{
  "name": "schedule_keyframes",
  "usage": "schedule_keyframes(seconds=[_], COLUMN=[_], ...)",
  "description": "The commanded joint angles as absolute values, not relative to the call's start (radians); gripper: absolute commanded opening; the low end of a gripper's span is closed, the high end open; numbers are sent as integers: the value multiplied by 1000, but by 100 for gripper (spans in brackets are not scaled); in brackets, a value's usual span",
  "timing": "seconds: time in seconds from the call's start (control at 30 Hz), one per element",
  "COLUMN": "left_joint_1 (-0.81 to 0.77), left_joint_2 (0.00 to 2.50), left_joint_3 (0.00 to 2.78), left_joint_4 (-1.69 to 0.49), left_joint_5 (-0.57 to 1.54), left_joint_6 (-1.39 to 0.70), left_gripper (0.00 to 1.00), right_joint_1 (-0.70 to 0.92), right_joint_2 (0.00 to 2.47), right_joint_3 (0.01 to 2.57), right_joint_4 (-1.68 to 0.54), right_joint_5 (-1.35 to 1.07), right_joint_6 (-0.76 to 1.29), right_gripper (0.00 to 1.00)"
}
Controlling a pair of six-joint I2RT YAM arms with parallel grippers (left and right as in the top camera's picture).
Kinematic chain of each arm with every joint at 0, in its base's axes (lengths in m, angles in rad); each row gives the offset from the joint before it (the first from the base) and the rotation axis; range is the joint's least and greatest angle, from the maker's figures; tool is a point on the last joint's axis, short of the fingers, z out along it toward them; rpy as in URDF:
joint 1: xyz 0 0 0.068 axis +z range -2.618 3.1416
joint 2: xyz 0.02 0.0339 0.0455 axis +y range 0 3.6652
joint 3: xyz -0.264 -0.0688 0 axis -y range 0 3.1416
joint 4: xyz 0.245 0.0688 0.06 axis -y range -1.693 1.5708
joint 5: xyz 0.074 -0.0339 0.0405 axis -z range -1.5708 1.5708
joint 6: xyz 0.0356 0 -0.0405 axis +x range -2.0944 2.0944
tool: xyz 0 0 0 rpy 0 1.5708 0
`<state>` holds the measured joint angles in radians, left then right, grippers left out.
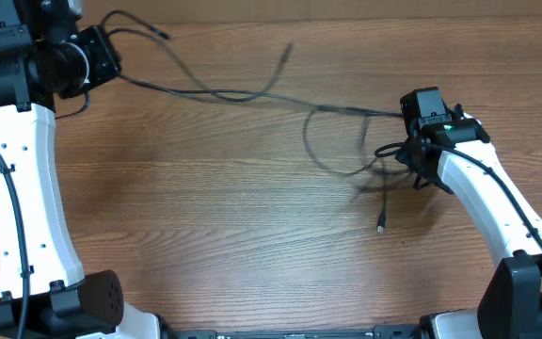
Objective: Untangle cables
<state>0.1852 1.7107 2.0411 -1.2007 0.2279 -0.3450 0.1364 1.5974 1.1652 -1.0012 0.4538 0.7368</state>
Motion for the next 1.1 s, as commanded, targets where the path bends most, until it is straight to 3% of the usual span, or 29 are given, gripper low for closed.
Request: schedule_keyframes(seconds=[0.0,0.13,0.23,0.3,0.33,0.43,0.47,0.57,0.73,0.9,0.97,1.0,1.07], left_joint_1=[195,189,154,112,90,10,-16,-87,-196,-301,-330,-342,-347], left_joint_2=[1673,1674,1674,1675,1677,1688,1694,1707,1736,1759,1758,1757,1756], left_joint_3=[2058,2057,2049,2041,2037,2021,2015,1990,1922,1880,1881,1883,1893], left_joint_4=[-1201,-1201,-1216,-1242,-1259,-1310,-1326,-1350,-1324,-1229,-1182,-1148,-1116], left_joint_5=[-28,162,339,385,382,337,300,195,197,323,379,414,423], left_joint_6=[-479,-420,-345,-288,-272,-208,-198,-197,-176,-68,-31,-21,-22], left_gripper=[4,4,4,4,4,4,4,4,9,23,37,49,53], right_joint_1=[122,123,124,124,124,124,124,124,124,124,124,124,124], right_joint_2=[1601,1601,1601,1601,1601,1601,1601,1601,1601,1601,1601,1601,1601], right_joint_3=[1183,1183,1184,1185,1185,1185,1185,1185,1185,1185,1185,1185,1185], right_joint_4=[-998,-953,-860,-835,-834,-823,-820,-820,-824,-824,-824,-824,-825], right_joint_5=[496,366,-28,-361,-453,-468,-444,-379,-309,-254,-254,-255,-257], right_joint_6=[759,669,336,114,62,54,60,63,82,113,116,116,116], right_gripper=[80,90,86,78,73,20,16,49,55,65,67,69,73])
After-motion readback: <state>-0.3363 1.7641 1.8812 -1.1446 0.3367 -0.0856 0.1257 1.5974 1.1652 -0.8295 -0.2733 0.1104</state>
